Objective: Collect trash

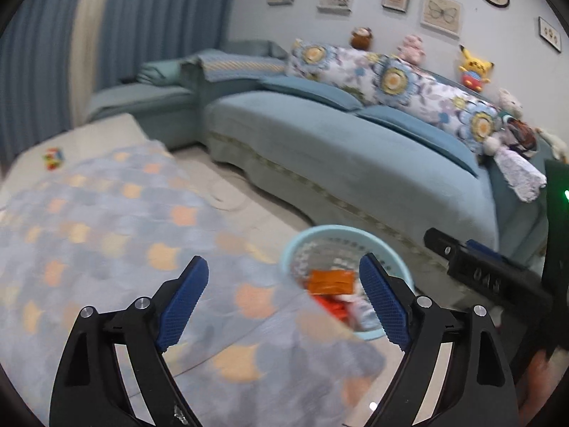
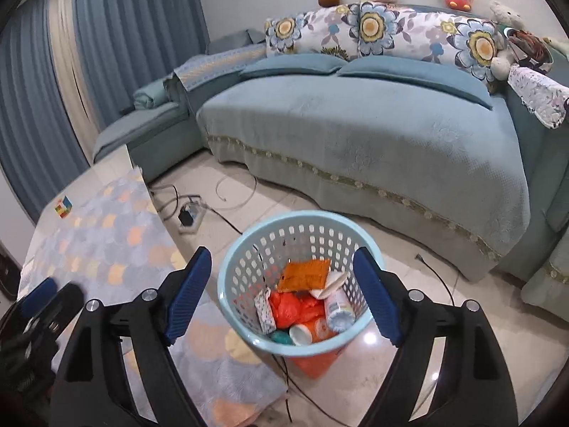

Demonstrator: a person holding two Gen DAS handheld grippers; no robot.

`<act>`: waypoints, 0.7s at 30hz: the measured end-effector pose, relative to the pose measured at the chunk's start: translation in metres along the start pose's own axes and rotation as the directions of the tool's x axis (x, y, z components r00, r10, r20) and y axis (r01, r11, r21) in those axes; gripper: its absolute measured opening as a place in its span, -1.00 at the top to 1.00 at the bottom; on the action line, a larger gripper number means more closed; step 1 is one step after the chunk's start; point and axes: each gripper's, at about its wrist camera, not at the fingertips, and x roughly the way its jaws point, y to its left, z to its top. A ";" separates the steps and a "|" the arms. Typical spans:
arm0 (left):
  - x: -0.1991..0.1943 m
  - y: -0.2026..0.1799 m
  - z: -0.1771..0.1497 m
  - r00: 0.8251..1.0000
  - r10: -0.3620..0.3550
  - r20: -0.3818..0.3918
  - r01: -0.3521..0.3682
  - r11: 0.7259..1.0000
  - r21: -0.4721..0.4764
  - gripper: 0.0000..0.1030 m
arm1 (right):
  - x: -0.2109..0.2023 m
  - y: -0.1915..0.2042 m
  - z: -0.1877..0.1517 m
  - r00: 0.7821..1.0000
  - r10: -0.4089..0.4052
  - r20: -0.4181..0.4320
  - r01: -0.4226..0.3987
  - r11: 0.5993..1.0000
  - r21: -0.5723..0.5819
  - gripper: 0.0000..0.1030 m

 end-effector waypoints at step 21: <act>-0.031 0.025 -0.018 0.966 0.220 0.132 -0.212 0.975 -0.073 -0.78 | -0.021 0.046 -0.033 0.960 -0.119 0.255 0.154 0.981 -0.120 -0.54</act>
